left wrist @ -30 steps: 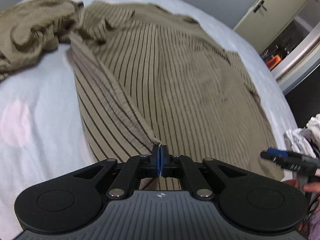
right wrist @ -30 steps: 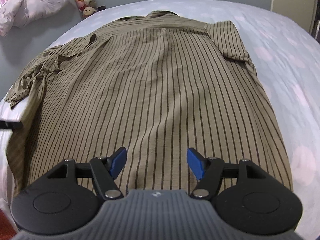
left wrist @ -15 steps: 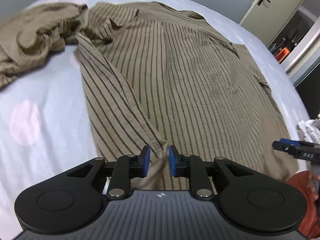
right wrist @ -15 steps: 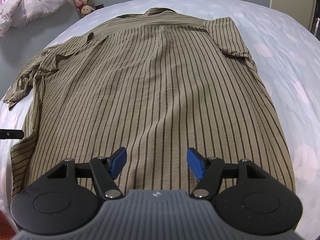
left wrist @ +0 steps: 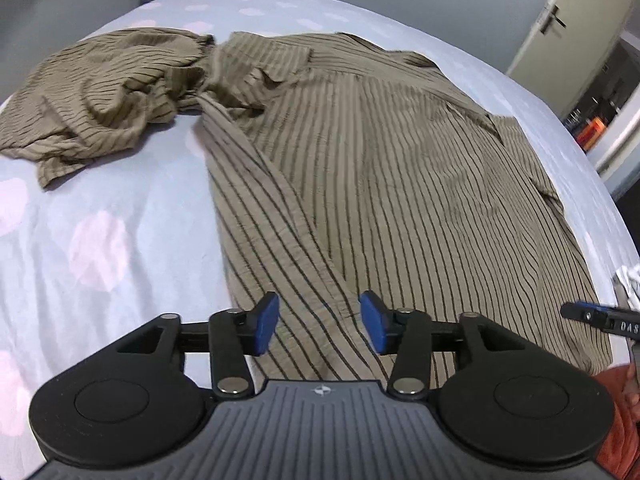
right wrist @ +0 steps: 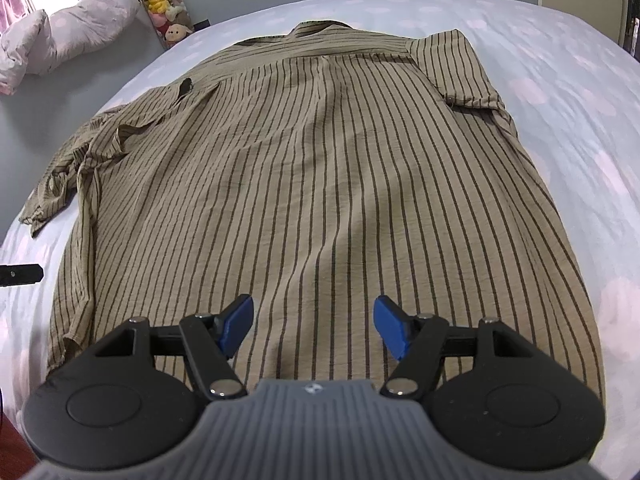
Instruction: Fold clothes
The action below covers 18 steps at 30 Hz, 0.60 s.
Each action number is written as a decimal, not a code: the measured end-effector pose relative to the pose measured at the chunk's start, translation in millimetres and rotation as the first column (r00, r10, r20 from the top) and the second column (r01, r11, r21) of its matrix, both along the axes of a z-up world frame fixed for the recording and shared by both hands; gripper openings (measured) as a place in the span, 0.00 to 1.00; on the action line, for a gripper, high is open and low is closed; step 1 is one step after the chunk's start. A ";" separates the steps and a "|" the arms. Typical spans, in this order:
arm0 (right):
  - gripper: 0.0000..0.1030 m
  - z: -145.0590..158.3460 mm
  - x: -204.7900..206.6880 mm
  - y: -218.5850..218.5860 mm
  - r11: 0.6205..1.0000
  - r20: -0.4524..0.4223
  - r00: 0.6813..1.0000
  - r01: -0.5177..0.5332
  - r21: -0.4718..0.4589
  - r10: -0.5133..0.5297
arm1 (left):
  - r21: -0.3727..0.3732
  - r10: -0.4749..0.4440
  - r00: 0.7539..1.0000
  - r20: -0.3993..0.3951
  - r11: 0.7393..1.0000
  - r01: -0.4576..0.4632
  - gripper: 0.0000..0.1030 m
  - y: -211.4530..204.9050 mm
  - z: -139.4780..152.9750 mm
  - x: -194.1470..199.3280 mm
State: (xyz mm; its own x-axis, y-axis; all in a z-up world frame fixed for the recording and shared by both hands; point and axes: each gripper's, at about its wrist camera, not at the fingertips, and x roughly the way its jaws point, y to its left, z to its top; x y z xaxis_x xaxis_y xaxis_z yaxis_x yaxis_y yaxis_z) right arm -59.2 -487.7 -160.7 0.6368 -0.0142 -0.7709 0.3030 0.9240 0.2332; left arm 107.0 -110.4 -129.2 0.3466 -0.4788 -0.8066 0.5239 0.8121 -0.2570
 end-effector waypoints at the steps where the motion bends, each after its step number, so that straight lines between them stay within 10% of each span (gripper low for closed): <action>1: 0.67 0.1 -0.3 -0.5 1.000 0.003 1.000 0.000 0.005 0.000 | 0.003 0.003 1.000 -0.010 1.000 -0.003 0.45 0.6 0.5 -0.4; 18: 0.67 -0.5 -6.5 -13.9 0.995 0.061 0.998 0.011 0.104 -0.017 | 0.083 0.049 0.991 -0.123 0.996 -0.039 0.44 -36.2 -19.6 -8.0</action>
State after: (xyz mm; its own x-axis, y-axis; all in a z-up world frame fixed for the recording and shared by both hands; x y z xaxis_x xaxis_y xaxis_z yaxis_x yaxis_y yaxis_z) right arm -65.7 -501.6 -161.2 0.6835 0.0547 -0.7279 0.2976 0.8897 0.3463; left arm 99.0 -146.6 -148.8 0.2603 -0.3971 -0.8801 0.4551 0.8544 -0.2510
